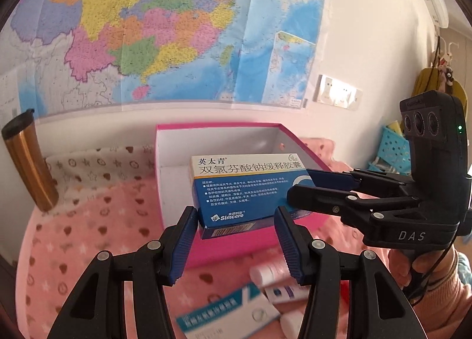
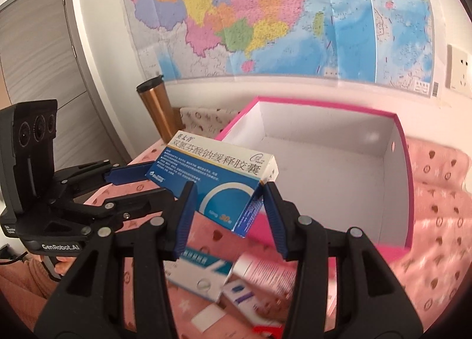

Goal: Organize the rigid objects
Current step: 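Carry the medicine box over the magenta box and open the right tool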

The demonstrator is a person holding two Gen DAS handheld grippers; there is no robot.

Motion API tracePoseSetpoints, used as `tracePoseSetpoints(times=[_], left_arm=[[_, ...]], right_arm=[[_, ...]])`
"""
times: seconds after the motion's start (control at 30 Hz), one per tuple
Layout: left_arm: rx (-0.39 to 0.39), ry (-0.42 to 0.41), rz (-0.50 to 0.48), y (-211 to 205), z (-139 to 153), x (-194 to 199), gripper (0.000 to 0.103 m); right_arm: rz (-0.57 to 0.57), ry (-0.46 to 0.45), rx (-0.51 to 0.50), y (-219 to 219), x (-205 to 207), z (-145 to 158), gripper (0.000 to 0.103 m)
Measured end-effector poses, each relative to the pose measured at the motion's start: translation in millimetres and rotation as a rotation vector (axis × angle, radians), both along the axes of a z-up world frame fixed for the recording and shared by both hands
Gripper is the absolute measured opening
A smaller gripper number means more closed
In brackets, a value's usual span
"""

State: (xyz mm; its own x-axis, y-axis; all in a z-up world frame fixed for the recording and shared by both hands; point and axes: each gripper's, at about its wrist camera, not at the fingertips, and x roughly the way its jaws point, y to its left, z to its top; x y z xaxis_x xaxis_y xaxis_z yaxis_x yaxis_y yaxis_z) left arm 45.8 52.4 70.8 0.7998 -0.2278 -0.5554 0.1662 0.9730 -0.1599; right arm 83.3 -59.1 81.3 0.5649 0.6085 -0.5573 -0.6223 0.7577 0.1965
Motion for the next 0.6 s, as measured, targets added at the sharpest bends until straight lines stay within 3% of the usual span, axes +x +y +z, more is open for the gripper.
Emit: tracePoseSetpoints(times=[0.27, 0.6], left_arm=[[-0.036, 0.081, 0.035, 12.0, -15.8, 48.8, 0.054], [0.002, 0.168, 0.072, 10.8, -43.8, 73.5, 0.054]], right_arm=[[-0.016, 0.037, -0.026, 8.8, 47.6, -9.7, 0.049], [0.004, 0.163, -0.061, 15.2, 87.1, -48.7, 0.049]])
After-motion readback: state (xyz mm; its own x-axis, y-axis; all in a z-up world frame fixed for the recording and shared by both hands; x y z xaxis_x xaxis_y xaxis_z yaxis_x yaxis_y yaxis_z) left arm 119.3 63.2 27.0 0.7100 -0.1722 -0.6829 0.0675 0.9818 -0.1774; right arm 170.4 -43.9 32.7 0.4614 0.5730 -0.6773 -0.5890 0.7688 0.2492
